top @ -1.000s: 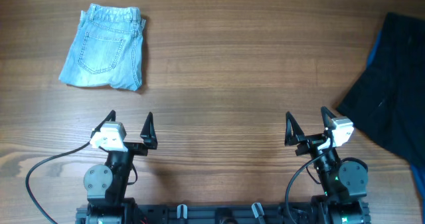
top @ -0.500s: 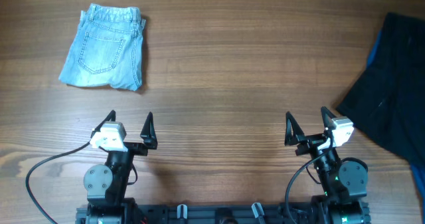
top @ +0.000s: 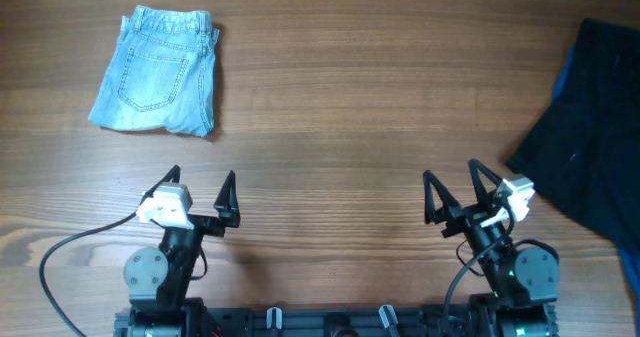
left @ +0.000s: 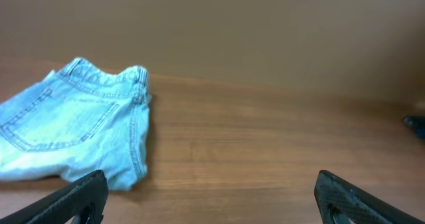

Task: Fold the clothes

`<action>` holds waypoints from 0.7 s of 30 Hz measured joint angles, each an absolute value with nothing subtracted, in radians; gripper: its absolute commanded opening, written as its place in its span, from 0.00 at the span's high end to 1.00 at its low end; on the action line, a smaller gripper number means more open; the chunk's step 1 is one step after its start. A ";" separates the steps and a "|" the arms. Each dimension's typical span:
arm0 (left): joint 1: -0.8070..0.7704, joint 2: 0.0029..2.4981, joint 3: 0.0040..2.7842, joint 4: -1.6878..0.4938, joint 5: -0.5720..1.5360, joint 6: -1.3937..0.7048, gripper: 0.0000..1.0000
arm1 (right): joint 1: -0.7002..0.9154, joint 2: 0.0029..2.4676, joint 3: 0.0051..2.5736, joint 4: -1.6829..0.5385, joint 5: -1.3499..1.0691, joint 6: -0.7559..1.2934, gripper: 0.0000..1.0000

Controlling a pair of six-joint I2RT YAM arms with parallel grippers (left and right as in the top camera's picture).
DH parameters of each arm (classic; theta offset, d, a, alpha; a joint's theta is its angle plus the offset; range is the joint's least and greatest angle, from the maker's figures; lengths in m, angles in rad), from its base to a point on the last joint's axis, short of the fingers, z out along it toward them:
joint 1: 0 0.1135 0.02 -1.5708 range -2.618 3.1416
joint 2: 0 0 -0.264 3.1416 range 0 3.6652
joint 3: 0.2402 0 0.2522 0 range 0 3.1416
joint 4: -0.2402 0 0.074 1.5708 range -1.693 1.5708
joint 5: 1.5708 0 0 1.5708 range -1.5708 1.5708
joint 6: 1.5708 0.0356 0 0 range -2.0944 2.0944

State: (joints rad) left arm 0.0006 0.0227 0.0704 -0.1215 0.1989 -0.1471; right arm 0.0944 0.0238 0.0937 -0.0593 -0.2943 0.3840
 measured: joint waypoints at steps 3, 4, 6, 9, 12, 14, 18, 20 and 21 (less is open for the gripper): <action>0.001 0.099 0.235 -0.233 0.181 -0.197 0.00 | 0.094 0.134 0.234 -0.112 -0.352 0.339 0.00; 0.001 0.141 0.290 -0.269 0.174 -0.205 0.00 | 0.094 0.175 0.268 -0.118 -0.358 0.334 0.00; 0.001 0.234 0.375 -0.339 0.165 -0.216 0.00 | 0.094 0.307 0.361 -0.146 -0.370 0.319 0.00; 0.001 0.474 0.556 -0.533 0.155 -0.228 0.00 | 0.094 0.577 0.552 -0.282 -0.378 0.308 0.00; 0.001 0.739 0.793 -0.738 0.153 -0.232 0.00 | 0.094 0.867 0.787 -0.519 -0.382 0.289 0.00; 0.001 0.883 0.944 -0.845 0.150 -0.232 0.00 | 0.088 1.107 1.011 -0.740 -0.381 0.234 0.00; 0.001 1.127 1.216 -1.015 0.146 -0.231 0.00 | 0.041 1.410 1.331 -0.936 -0.374 0.123 0.00; 0.001 1.184 1.248 -1.021 0.150 -0.231 0.00 | 0.007 1.493 1.422 -0.958 -0.363 0.097 0.00; 0.001 1.202 1.250 -1.027 0.154 -0.231 0.00 | -0.021 1.531 1.464 -0.959 -0.344 0.097 0.00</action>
State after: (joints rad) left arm 0.0006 1.2018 1.2503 -1.0267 0.1543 -0.2314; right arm -0.0208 1.5307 1.4639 -0.9588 -0.3443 0.0967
